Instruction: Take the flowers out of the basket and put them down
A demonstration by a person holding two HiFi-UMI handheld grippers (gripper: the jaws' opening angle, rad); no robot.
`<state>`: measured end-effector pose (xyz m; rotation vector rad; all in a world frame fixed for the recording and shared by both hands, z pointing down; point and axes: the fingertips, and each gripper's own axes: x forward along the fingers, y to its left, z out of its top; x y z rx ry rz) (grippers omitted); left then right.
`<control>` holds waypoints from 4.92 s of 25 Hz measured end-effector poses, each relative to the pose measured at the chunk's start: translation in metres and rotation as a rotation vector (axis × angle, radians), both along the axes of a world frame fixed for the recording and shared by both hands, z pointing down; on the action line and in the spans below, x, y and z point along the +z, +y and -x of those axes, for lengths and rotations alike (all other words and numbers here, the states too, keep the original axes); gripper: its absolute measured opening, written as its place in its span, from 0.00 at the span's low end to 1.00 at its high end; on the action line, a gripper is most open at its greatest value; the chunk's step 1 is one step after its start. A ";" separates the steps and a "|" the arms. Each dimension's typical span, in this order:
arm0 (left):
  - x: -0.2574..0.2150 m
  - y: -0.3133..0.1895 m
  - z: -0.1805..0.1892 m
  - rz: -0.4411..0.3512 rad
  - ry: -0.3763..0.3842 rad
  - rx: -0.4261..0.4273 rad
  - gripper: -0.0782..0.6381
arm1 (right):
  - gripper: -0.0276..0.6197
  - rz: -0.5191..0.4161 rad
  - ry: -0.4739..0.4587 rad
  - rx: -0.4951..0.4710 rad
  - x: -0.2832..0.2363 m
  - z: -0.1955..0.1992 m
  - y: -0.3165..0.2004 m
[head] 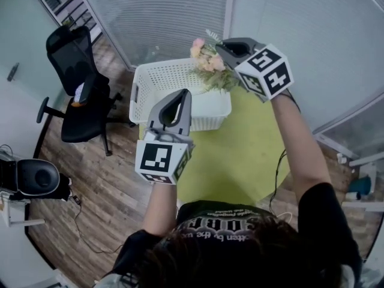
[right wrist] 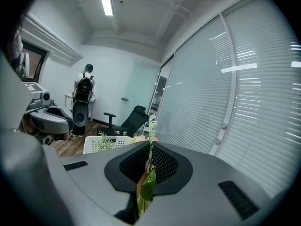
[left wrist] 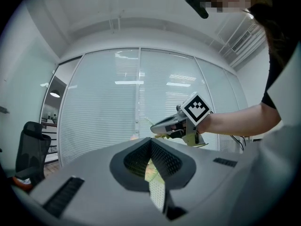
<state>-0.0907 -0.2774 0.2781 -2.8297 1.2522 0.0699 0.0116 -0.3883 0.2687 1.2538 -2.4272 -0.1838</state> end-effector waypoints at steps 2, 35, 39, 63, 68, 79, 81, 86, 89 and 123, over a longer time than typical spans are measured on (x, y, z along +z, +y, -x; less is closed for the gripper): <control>0.001 0.006 -0.018 -0.005 -0.005 0.022 0.10 | 0.09 -0.005 -0.009 0.029 -0.002 -0.026 0.007; 0.037 0.082 -0.130 0.063 -0.030 0.007 0.11 | 0.09 0.157 -0.131 0.198 0.185 -0.202 0.106; 0.043 0.089 -0.132 0.063 -0.032 0.007 0.11 | 0.09 0.197 -0.140 0.208 0.211 -0.205 0.112; 0.044 0.103 -0.128 0.081 -0.045 0.014 0.11 | 0.41 0.386 -0.118 0.174 0.277 -0.195 0.144; 0.043 0.110 -0.130 0.073 -0.039 0.021 0.10 | 0.42 0.308 -0.123 0.175 0.250 -0.195 0.146; 0.036 0.119 -0.129 0.058 -0.026 0.010 0.11 | 0.39 0.112 -0.256 0.151 0.144 -0.183 0.165; 0.036 0.120 -0.129 0.051 -0.018 0.011 0.11 | 0.32 0.075 -0.282 0.160 0.124 -0.183 0.171; 0.032 0.121 -0.129 0.040 -0.005 0.001 0.10 | 0.17 -0.004 -0.352 0.179 0.086 -0.183 0.186; 0.030 0.121 -0.128 0.035 0.003 -0.011 0.11 | 0.14 -0.017 -0.359 0.180 0.074 -0.181 0.194; 0.024 0.132 -0.145 0.019 -0.010 -0.010 0.11 | 0.09 -0.069 -0.411 0.163 0.049 -0.170 0.247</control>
